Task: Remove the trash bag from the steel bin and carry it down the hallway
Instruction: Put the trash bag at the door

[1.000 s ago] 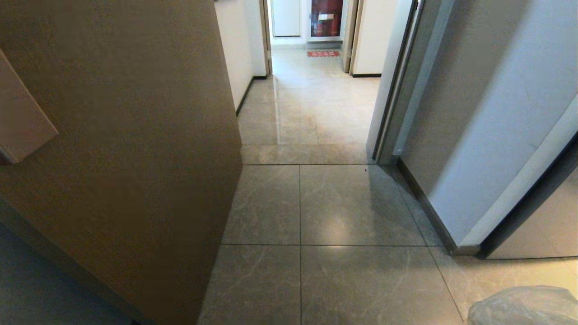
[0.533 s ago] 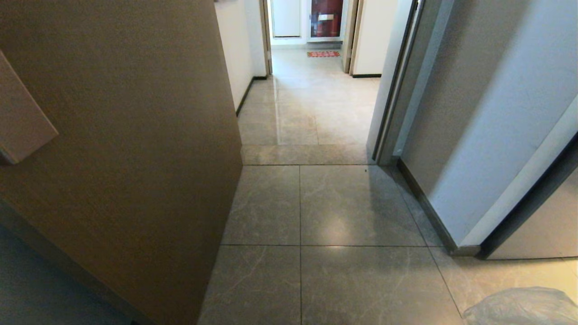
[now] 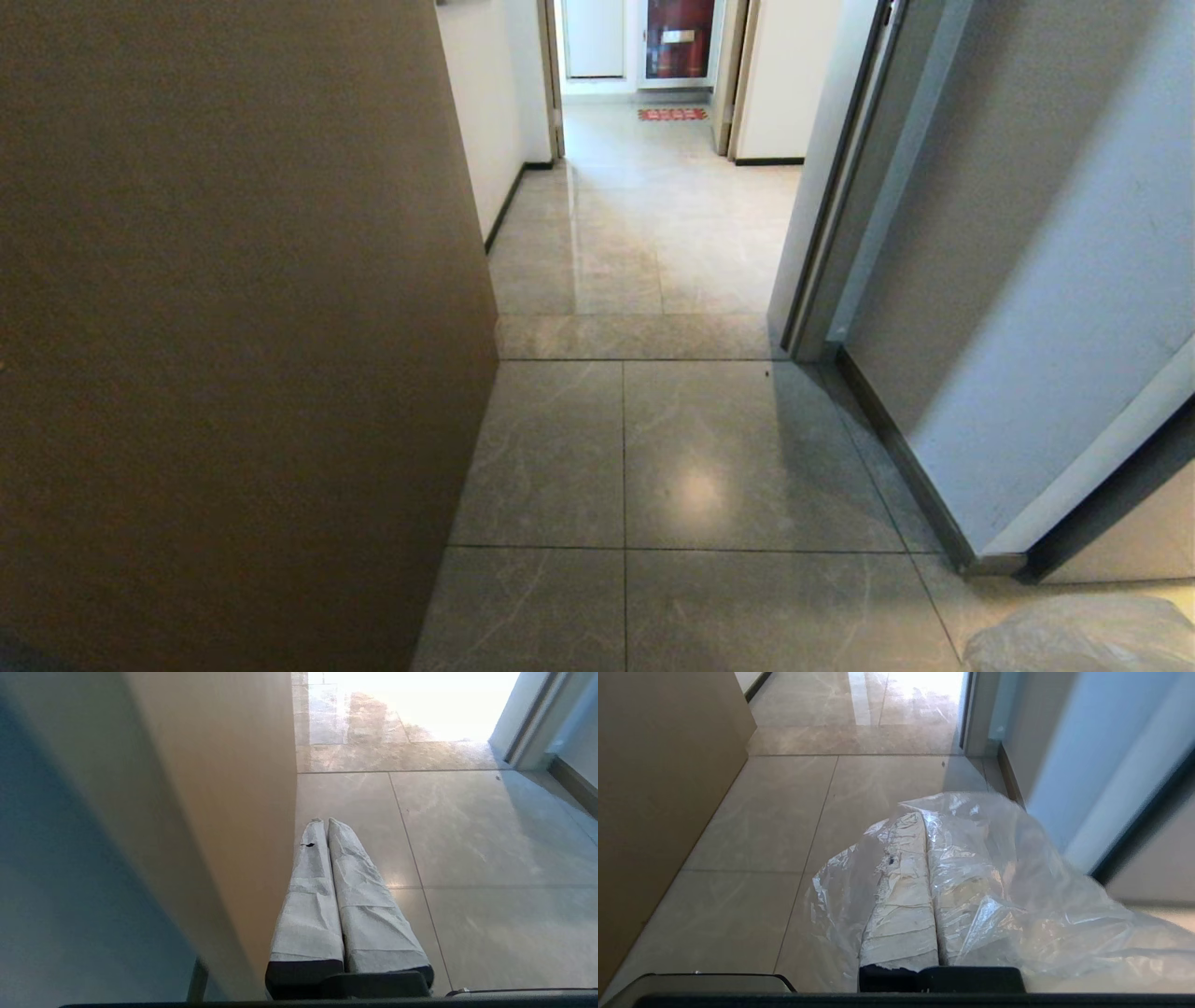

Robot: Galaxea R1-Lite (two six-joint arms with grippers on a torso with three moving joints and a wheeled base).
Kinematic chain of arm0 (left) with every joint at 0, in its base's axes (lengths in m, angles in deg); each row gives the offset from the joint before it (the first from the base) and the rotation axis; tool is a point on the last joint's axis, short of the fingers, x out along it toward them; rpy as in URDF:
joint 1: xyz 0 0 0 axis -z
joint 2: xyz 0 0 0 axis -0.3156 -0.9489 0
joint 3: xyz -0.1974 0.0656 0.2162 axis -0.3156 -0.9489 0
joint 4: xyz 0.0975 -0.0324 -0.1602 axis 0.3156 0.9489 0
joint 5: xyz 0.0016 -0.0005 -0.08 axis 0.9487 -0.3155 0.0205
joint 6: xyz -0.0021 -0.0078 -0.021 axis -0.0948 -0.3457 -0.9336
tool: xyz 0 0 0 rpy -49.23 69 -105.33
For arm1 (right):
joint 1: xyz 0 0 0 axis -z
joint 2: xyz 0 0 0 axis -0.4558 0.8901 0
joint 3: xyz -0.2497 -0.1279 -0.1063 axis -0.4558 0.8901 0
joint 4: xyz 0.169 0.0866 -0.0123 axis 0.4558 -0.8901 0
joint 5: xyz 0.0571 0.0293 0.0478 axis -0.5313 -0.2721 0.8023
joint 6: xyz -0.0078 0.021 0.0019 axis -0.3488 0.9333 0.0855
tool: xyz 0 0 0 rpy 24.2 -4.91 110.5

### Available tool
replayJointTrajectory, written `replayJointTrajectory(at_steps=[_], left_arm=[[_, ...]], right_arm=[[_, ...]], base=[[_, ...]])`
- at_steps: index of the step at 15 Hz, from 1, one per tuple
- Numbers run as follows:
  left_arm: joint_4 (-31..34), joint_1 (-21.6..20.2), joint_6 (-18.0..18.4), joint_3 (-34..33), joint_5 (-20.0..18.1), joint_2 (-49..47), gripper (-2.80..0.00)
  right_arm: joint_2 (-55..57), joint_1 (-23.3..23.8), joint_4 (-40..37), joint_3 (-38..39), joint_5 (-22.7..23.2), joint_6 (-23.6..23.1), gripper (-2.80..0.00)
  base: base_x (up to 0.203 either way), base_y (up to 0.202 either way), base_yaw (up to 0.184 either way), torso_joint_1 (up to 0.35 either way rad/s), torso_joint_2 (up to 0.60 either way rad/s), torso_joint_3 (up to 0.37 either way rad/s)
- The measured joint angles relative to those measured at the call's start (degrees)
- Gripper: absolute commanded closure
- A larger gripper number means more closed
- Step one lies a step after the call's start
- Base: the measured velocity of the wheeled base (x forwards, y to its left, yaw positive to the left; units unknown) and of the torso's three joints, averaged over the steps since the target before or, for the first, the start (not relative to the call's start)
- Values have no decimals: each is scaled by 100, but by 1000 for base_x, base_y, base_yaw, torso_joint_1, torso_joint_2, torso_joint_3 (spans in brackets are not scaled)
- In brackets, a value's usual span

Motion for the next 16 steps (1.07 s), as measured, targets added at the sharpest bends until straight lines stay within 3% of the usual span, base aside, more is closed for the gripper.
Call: replayJointTrajectory(at_steps=[6, 16], left_arm=[[5, 0, -9, 0, -6, 0, 0], [5, 0, -4, 0, -6, 0, 0]], right_arm=[[0, 0, 0, 0, -1, 0, 0], [0, 0, 0, 0, 1, 0, 0]], base=[[162, 0, 2, 2, 2, 3], [0, 0, 0, 0, 0, 0]])
